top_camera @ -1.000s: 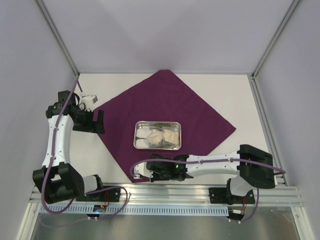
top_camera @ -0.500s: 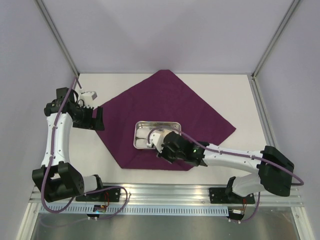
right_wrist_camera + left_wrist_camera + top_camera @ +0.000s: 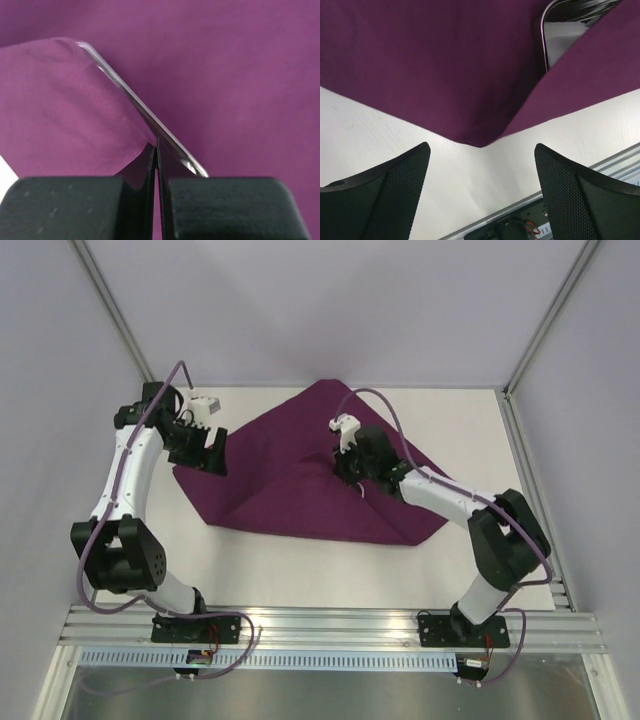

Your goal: Prepare the surgical pack

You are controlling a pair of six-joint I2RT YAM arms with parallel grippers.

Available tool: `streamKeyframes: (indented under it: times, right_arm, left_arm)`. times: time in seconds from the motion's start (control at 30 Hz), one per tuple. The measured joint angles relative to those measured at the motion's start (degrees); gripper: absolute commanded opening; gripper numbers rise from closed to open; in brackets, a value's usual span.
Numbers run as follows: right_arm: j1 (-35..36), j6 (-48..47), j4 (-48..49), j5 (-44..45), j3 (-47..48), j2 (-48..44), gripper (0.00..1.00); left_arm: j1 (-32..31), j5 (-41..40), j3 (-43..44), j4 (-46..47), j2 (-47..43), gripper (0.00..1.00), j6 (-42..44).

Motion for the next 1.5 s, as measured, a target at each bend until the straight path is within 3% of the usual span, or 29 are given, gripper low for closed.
streamKeyframes:
  times: [0.4,0.83,1.17,1.2,1.3,1.33,1.4,1.5]
  right_arm:
    - [-6.67,4.02,-1.9,-0.92,17.59,16.61,0.01]
    - [-9.81,9.73,-5.92,-1.01,26.43,26.56,0.01]
    - [-10.45,14.62,-14.82,0.26,36.89,34.29,0.01]
    - [-10.47,15.02,-15.91,0.39,37.9,34.84,0.02]
    - [-10.56,16.11,-18.58,0.96,40.81,36.5,0.28]
    - [-10.69,16.41,-19.23,1.4,41.29,36.74,0.47]
    - [-10.95,16.72,-20.28,1.97,41.35,36.76,0.56]
    - [-11.69,16.61,-21.77,2.93,41.86,36.74,0.59]
  left_arm:
    - [-8.74,-2.95,12.52,2.47,14.49,0.94,-0.31]
    - [-15.47,-6.45,21.68,6.56,27.32,0.93,-1.57]
    - [-19.23,-11.37,29.75,10.05,37.77,0.91,-3.43]
    - [-19.63,-11.91,30.62,10.27,39.04,0.91,-3.54]
    - [-20.76,-13.88,31.87,10.82,41.77,0.91,-3.58]
    - [-21.11,-14.4,31.95,10.82,42.45,0.91,-3.58]
    - [-21.57,-15.63,32.41,11.06,43.5,0.91,-3.58]
    - [-21.9,-16.81,33.53,11.02,44.85,0.91,-3.69]
